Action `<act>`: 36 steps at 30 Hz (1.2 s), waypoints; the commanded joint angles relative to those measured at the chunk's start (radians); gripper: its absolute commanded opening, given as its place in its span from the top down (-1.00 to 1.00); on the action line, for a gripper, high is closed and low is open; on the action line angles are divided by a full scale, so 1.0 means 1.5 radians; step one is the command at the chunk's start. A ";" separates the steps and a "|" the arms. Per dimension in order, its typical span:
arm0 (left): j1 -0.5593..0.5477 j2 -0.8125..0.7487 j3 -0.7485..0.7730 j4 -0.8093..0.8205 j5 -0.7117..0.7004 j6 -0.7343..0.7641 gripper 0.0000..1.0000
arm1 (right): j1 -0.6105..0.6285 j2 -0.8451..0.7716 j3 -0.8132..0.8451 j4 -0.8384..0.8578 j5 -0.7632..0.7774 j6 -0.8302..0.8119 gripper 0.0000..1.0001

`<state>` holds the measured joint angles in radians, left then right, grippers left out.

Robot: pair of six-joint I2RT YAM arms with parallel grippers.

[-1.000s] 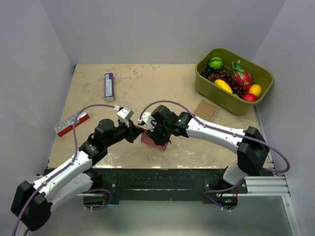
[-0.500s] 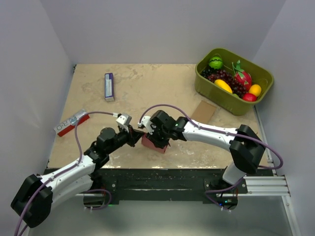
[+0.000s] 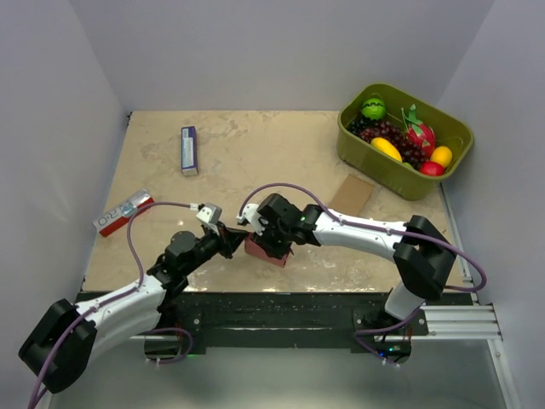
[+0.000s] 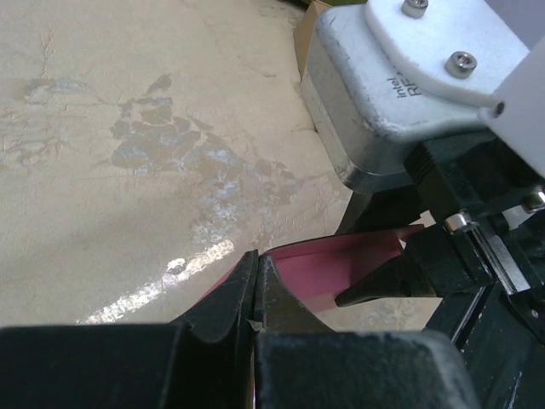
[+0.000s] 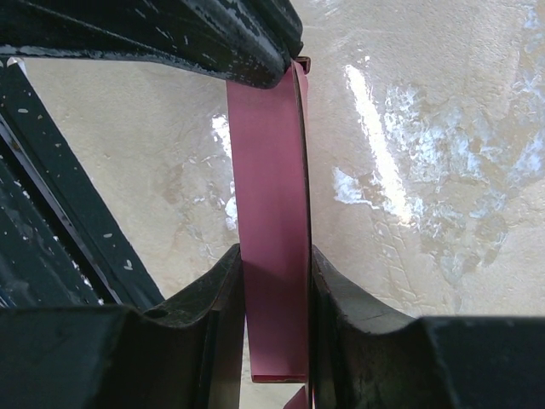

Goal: Fold the paper box

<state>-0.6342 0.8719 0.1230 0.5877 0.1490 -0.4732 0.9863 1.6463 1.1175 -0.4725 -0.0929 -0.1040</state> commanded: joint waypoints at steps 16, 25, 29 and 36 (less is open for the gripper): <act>-0.016 0.038 -0.055 0.128 -0.009 -0.039 1.00 | -0.009 0.012 -0.003 0.034 0.070 0.019 0.70; -0.021 0.058 -0.075 0.152 -0.021 -0.046 1.00 | -0.009 0.014 -0.002 0.036 0.069 0.018 0.70; -0.023 0.063 -0.081 0.172 -0.023 -0.059 1.00 | -0.009 0.016 -0.003 0.037 0.068 0.018 0.70; -0.031 0.069 -0.098 0.186 -0.037 -0.075 1.00 | -0.009 0.019 -0.001 0.038 0.067 0.017 0.71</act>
<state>-0.6575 0.9707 0.0666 0.8005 0.0803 -0.5526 0.9901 1.6505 1.1172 -0.4633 -0.0696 -0.0967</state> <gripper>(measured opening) 0.018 0.320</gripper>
